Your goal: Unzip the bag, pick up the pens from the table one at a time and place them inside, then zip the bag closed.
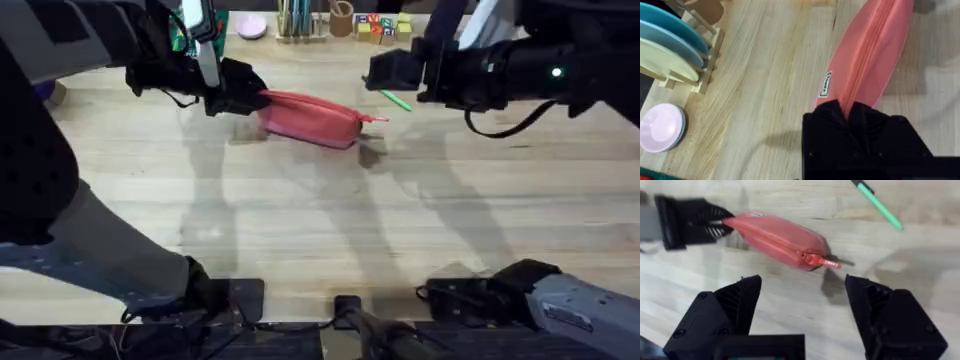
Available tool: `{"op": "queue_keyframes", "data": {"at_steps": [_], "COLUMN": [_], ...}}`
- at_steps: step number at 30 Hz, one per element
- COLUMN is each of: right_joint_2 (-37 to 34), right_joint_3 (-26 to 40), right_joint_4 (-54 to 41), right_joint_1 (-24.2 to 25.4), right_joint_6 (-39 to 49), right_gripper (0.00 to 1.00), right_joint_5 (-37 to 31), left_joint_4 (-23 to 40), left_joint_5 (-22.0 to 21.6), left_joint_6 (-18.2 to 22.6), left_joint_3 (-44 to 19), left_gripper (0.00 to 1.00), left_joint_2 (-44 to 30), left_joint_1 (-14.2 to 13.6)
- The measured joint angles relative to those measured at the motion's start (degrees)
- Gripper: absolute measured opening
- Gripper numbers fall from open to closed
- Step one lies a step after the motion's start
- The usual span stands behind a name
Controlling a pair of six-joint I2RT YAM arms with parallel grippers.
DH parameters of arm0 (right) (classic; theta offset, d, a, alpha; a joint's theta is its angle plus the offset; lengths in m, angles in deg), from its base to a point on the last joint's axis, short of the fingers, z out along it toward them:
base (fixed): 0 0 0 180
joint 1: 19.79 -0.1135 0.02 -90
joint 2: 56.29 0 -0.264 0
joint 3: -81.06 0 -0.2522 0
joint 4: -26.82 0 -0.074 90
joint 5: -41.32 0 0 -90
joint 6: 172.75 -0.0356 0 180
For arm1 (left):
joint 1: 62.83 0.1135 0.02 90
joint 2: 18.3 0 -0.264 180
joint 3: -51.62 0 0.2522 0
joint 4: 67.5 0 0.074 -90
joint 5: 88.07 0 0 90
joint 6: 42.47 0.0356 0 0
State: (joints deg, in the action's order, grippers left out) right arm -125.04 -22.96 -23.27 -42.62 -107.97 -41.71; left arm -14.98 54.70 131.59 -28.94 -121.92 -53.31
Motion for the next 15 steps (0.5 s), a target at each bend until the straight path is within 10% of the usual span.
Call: {"op": "queue_keyframes", "data": {"at_steps": [15], "right_joint_2": [0.00], "right_joint_3": [0.00], "right_joint_4": [0.25], "right_joint_1": [0.00], "right_joint_6": [46.80], "right_gripper": [0.997], "right_joint_5": [0.07], "left_joint_4": [0.00], "left_joint_5": [-0.02], "left_joint_6": [-0.01], "left_joint_3": [0.00], "left_gripper": [0.042], "left_joint_2": [0.00], "left_joint_1": [0.00]}}
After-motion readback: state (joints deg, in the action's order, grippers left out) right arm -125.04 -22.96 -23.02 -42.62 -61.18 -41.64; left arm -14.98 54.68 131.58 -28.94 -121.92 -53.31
